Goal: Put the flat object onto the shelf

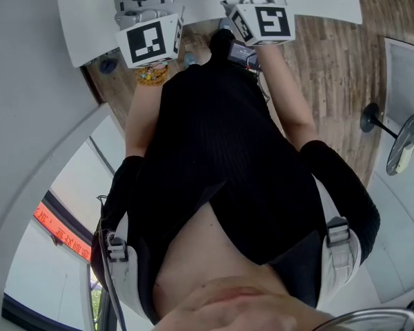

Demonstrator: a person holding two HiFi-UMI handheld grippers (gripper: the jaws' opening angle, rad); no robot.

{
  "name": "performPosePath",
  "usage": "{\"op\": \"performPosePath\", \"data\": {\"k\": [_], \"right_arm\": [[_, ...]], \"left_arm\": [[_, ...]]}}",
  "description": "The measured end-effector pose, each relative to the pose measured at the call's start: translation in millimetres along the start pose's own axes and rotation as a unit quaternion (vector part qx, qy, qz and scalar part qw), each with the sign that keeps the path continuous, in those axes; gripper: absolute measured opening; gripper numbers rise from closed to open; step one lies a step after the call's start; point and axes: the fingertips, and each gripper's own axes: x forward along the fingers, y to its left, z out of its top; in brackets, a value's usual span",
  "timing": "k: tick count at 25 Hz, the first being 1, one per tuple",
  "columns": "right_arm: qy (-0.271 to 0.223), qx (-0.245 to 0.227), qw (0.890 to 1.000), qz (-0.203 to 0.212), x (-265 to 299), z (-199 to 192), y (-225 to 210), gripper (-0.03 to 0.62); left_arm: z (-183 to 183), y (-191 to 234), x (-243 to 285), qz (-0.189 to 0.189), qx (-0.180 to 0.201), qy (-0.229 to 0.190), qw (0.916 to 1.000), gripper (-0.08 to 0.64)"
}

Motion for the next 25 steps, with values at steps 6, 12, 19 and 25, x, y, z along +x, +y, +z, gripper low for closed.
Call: {"op": "performPosePath", "data": {"k": [6,12,19,25], "right_arm": [[0.021,-0.012,1.000,-0.004,-10.8,-14.8,3.1,0.061],[0.036,-0.012,0.999,-0.009,-16.3,-25.9,3.8,0.058],[0.057,-0.007,0.998,-0.011,-18.3,-38.3,5.2,0.055],[0.064,-0.005,0.998,-0.012,-17.0,-44.4,7.2,0.055]], "left_arm": [[-9.1,-12.9,-4.9,-0.012,0.010,0.007,0.9999,0.026],[-23.2,-18.8,-8.2,-0.018,0.004,0.023,0.9996,0.026],[-35.9,-17.2,-10.9,-0.019,0.000,0.037,0.9991,0.025],[-44.2,-14.1,-12.0,-0.017,-0.001,0.047,0.9988,0.025]]}}
